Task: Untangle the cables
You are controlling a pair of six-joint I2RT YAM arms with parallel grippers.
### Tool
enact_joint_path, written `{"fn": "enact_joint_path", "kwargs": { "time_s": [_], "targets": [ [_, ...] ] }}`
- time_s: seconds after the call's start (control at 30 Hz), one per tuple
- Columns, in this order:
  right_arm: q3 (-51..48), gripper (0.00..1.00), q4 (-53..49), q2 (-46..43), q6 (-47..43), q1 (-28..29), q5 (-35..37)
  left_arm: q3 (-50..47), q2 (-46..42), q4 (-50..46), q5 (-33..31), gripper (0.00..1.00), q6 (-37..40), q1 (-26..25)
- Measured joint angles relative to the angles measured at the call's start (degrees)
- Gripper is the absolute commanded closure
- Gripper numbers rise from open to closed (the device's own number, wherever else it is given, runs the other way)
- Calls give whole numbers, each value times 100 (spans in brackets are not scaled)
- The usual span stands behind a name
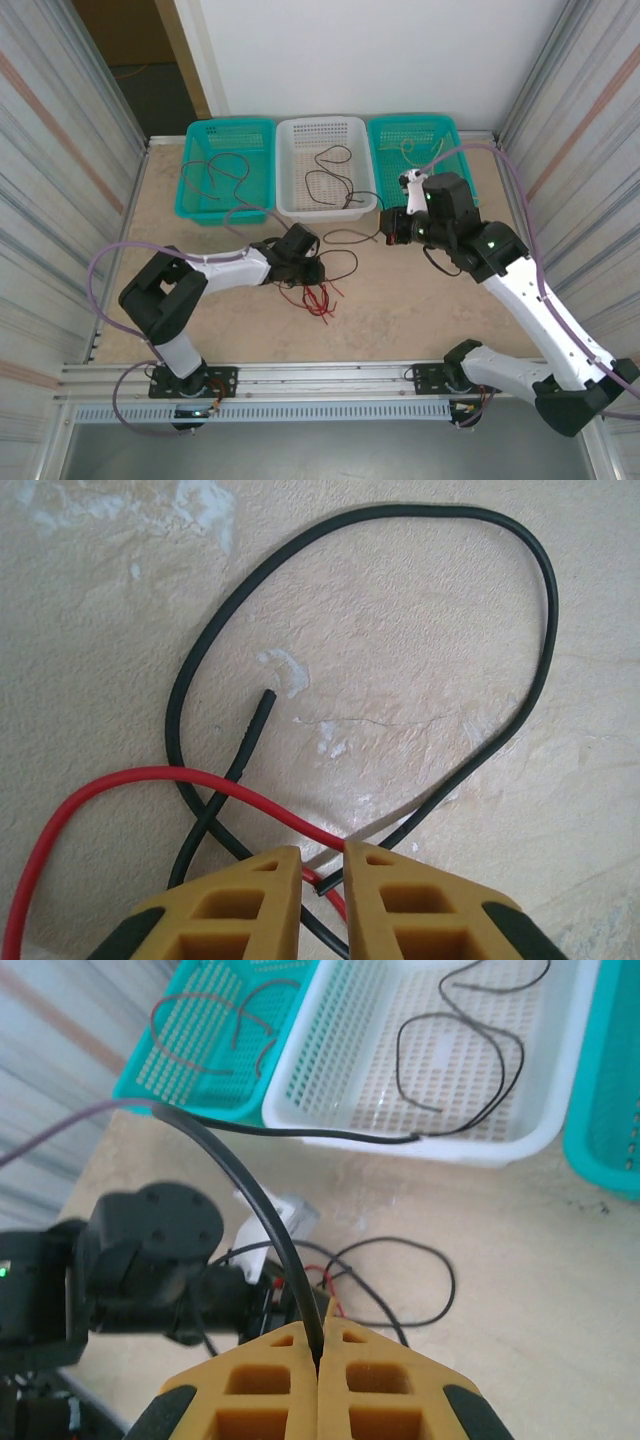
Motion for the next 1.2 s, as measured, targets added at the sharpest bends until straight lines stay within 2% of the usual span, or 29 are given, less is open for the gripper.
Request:
{"fn": "enact_joint_path", "kwargs": {
  "time_s": [0.17,0.23,0.37,0.53,0.73,0.97,1.0,1.1,1.13,1.2],
  "targets": [
    [195,100,275,393,0,-76,-46,-531,-861,-17,-52,60,-155,0],
    [234,100,407,518,4,-79,-81,-614,-1397,-144,-168,57,-177,0],
    [361,100,647,782,13,-162,-225,-579,-2498,-348,-452,56,-109,0],
    [603,100,1008,1193,13,-273,-361,-505,-3303,-544,-754,54,149,-7],
    [1054,100,1296,1781,13,-516,-481,-485,-3471,-911,-1204,54,321,-219],
    [1910,99,1425,2896,37,-778,-376,-339,-3427,-1266,-1410,53,376,-393],
    [2098,95,1392,3132,52,-813,-334,-330,-3429,-1287,-1432,53,378,-393],
    [2732,66,1246,3877,109,-905,-243,-323,-3429,-1388,-1445,49,376,-393],
    [2988,60,1156,4170,168,-933,-227,-323,-3432,-1434,-1445,48,374,-393],
    [3386,57,938,4597,170,-964,-181,-323,-3456,-1517,-1443,45,367,-393]
  ]
}}
